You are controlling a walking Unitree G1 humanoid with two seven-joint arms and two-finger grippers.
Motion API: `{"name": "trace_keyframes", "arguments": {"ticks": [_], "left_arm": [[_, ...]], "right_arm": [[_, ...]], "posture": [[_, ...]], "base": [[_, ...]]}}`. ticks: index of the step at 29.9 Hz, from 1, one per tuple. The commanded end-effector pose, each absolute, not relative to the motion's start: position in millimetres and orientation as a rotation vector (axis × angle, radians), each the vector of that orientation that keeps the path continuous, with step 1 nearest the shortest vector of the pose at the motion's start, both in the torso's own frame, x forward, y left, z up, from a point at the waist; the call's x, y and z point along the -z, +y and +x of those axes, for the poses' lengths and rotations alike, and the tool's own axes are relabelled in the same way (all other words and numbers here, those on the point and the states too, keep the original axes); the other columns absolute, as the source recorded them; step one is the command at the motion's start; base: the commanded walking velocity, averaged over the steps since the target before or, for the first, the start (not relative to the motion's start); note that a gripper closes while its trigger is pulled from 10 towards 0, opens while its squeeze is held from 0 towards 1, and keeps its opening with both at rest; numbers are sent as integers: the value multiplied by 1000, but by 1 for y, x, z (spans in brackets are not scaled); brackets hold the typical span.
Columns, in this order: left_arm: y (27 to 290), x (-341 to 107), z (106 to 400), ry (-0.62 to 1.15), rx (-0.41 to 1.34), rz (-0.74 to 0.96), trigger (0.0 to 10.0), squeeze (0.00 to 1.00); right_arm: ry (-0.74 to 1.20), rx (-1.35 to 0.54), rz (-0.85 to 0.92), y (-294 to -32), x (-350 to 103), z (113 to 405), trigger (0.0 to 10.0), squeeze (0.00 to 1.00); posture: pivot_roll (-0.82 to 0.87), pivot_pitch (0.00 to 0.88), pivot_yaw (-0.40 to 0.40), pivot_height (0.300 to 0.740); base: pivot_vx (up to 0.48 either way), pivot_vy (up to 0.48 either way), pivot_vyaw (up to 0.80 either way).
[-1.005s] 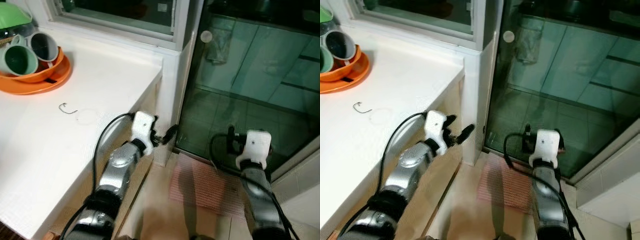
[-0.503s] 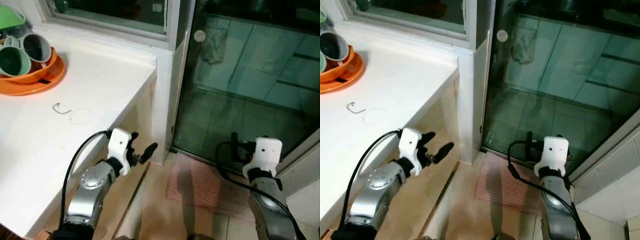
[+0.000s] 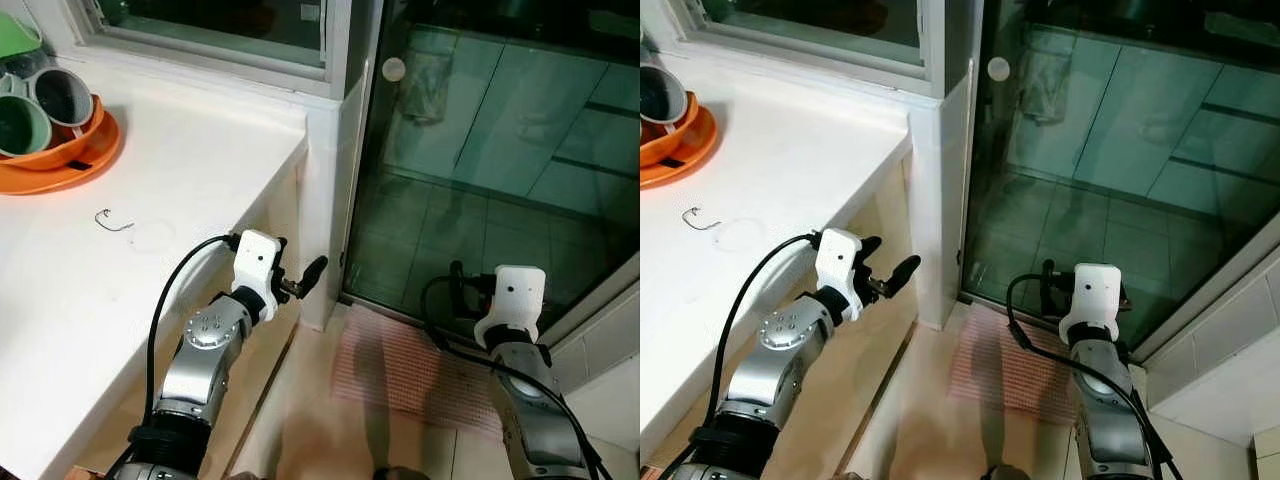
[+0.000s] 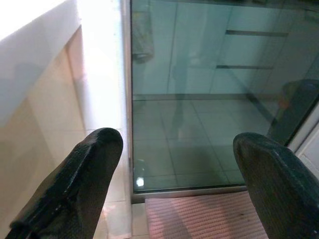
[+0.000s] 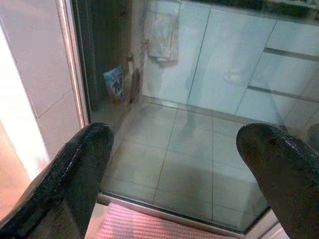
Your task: Restocking fridge
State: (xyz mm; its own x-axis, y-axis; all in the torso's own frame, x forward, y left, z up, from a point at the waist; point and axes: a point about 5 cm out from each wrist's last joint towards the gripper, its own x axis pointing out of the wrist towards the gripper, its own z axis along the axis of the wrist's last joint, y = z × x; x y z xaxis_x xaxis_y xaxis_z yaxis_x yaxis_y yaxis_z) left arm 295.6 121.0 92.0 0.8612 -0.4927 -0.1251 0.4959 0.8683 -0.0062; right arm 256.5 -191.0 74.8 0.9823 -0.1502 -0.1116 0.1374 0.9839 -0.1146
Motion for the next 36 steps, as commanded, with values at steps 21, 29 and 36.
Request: {"name": "trace_keyframes", "arguments": {"ticks": [21,29,36], "left_arm": [[124,-88,301,128,457,20,10000,0],[124,-85,300,130,451,17,10000,0],[125,-86,300,125,455,21,10000,0]], "right_arm": [[113,-6,105,-167,-70,256,10000,0],[126,-45,81,-164,-67,255,10000,0],[134,-57,85,-164,-66,255,10000,0]], "posture": [[-70,0,24,740],[-68,0,22,740],[-66,0,23,740]], "base": [[-159,0,0],[-263,0,0],[-268,0,0]]}}
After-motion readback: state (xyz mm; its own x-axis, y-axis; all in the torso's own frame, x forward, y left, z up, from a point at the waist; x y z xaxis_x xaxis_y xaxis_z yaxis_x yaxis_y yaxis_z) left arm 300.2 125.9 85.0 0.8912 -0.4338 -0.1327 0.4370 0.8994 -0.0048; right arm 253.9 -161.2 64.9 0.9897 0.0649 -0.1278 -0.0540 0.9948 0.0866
